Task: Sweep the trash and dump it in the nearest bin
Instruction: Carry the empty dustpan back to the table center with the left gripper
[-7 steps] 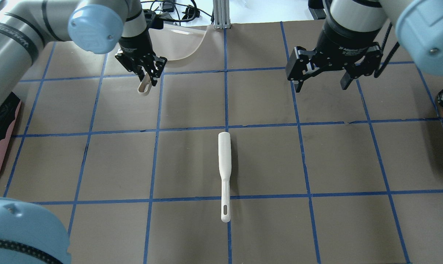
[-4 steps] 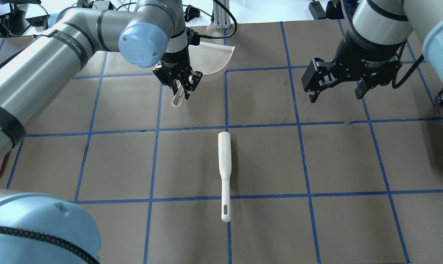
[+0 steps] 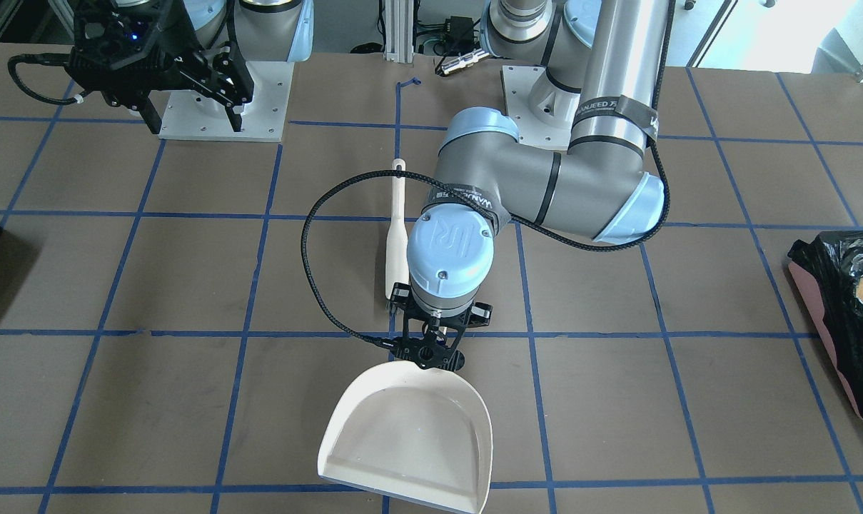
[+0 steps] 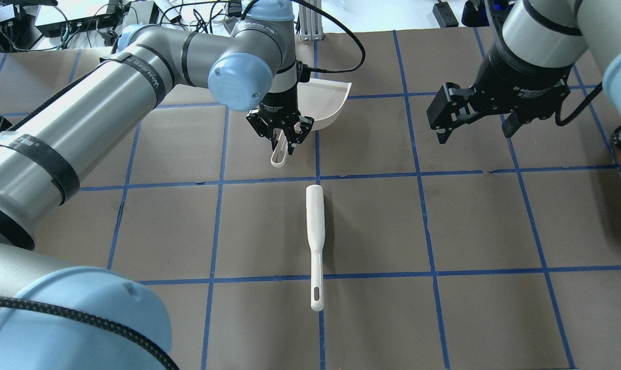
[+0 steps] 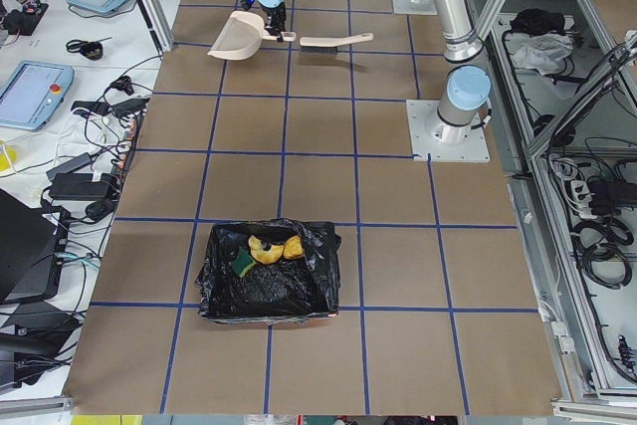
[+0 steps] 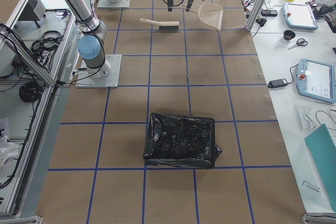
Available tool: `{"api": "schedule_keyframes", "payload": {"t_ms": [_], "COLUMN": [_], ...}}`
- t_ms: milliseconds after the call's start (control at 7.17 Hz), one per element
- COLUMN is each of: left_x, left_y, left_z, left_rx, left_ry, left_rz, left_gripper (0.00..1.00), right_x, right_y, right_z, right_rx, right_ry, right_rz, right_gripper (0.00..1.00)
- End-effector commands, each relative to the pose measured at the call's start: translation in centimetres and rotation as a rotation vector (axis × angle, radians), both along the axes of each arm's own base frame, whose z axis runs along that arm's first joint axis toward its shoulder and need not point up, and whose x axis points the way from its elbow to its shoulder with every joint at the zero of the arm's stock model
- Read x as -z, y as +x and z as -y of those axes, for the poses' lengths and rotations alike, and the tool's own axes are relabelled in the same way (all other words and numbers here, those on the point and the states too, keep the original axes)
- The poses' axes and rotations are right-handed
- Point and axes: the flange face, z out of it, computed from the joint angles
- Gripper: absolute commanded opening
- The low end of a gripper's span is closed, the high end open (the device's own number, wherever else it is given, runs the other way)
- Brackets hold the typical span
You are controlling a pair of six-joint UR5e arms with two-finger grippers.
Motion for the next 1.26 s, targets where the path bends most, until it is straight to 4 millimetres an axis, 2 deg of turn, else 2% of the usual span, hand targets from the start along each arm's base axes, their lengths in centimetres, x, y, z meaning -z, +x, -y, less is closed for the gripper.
{"api": "schedule_keyframes", "payload": {"t_ms": [0, 558, 1116], "left_x": [1.9, 3.8, 4.1], "left_y": [-2.1, -3.8, -4.7], "left_z": [-0.5, -1.2, -1.7], "left_rx": [0.006, -0.021, -0.023], "left_ry": [0.000, 0.025, 0.027], "left_rz": [0.009, 0.025, 0.030], "left_gripper": [0.00, 0.00, 0.00], "right_x": [0.1, 0.1, 0.1], "right_y": [0.0, 0.0, 0.0], "right_z": [0.0, 0.0, 0.0], "right_rx": [-0.001, -0.001, -0.001], "right_ry": [0.001, 0.001, 0.001], "right_rz": [0.000, 0.000, 0.000], "right_gripper": [1.00, 1.00, 1.00]}}
